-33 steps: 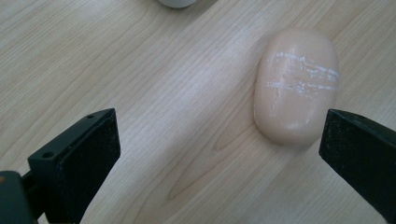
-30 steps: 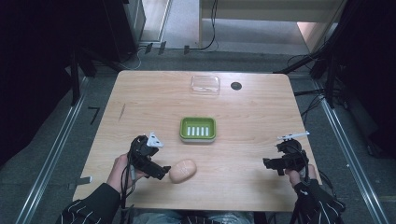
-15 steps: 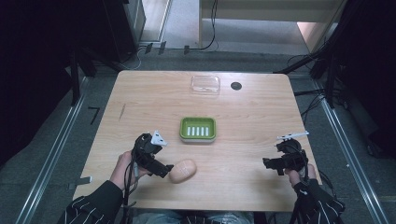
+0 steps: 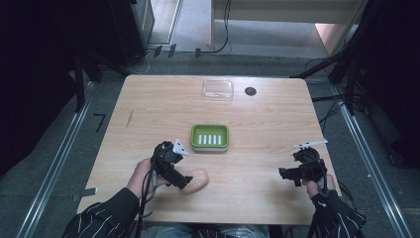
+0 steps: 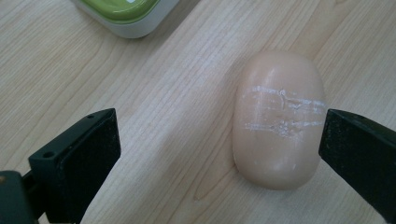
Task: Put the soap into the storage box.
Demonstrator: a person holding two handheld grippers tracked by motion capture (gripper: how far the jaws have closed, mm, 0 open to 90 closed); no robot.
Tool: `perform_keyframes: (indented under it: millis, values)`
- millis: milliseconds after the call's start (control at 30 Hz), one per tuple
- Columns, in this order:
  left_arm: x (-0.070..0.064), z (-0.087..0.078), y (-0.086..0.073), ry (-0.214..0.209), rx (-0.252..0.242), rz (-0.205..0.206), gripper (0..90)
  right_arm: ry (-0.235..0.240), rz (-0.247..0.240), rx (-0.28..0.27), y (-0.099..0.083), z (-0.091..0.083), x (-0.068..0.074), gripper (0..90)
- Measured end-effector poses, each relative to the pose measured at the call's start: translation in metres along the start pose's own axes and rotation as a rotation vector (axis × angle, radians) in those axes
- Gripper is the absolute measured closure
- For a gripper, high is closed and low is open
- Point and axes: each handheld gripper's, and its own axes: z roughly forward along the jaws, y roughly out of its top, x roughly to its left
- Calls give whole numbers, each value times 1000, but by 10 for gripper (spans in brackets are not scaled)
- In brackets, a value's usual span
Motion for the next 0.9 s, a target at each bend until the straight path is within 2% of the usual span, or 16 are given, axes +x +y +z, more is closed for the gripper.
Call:
perform_keyframes:
  millis: [267, 633, 900]
  values:
    - [-5, 5, 6, -15, 18, 30, 0, -4, 3, 1, 0, 0, 1, 141]
    - [-11, 8, 7, -31, 23, 20, 0, -4, 3, 0, 1, 0, 1, 141]
    - [-17, 17, 10, -30, 58, 43, 2, -7, 6, 0, 1, 0, 1, 141]
